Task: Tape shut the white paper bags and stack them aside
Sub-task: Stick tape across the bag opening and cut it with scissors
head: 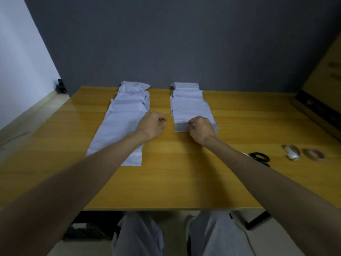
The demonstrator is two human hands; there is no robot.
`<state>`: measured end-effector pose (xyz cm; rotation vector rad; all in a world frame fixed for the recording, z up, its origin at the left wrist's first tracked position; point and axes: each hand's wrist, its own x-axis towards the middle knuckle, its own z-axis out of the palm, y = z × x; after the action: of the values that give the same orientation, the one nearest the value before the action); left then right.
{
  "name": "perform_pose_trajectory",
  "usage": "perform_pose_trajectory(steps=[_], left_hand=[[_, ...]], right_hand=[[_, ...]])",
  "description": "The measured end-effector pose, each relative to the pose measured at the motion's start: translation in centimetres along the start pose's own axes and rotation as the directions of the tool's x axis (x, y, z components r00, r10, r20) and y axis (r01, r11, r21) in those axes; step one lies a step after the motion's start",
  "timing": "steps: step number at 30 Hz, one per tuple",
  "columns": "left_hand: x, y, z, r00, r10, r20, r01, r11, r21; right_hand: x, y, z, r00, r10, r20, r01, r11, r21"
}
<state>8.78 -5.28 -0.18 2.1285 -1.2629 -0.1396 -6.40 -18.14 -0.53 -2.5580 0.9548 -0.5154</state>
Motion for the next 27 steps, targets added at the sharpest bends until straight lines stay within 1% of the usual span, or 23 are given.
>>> perform_pose_trajectory(steps=[2,6,8,9,12,14,21,24,27], left_hand=[[0.2,1.4,1.8,0.998,0.0,0.057,0.001,1.0,-0.007],[1.2,2.7,4.5,0.989,-0.043,0.14,0.046,0.999,-0.016],[1.5,2.7,5.3,0.985,-0.017,0.173,0.018,1.0,0.0],[1.6,2.7,5.5,0.985,-0.001,0.174,0.0,1.0,0.005],[1.7,2.5,5.6,0.993,0.027,0.116,-0.028,1.0,0.002],[1.5,2.5,5.6,0.993,0.076,0.094,-0.08,0.996,0.038],[-0.3,2.7,5.4,0.989,0.147,0.025,-0.148,0.986,0.076],[-1.0,2.5,5.0,0.989,0.135,0.056,-0.138,0.988,0.061],[-2.0,2.3,4.6,0.985,0.144,0.097,-0.149,0.987,0.054]], right_hand=[[-0.6,1.8,-0.7,1.0,0.009,0.008,-0.009,1.0,-0.018],[-1.0,4.8,-1.5,0.998,0.006,0.064,-0.001,0.998,-0.067],[-1.0,5.7,-1.5,0.997,0.007,0.076,-0.002,0.998,-0.064],[-1.0,6.1,-1.5,0.997,0.012,0.073,-0.008,0.998,-0.057],[-1.0,6.7,-1.3,0.999,0.008,0.042,-0.007,0.999,-0.041],[-1.1,6.6,-1.2,1.0,0.005,0.03,-0.004,0.999,-0.04],[-2.6,6.4,-1.7,0.999,-0.015,0.041,0.018,0.997,-0.08],[-3.4,5.6,-2.3,0.995,-0.013,0.101,0.028,0.988,-0.151],[-4.3,4.6,-2.9,0.993,-0.053,0.103,0.076,0.97,-0.231]])
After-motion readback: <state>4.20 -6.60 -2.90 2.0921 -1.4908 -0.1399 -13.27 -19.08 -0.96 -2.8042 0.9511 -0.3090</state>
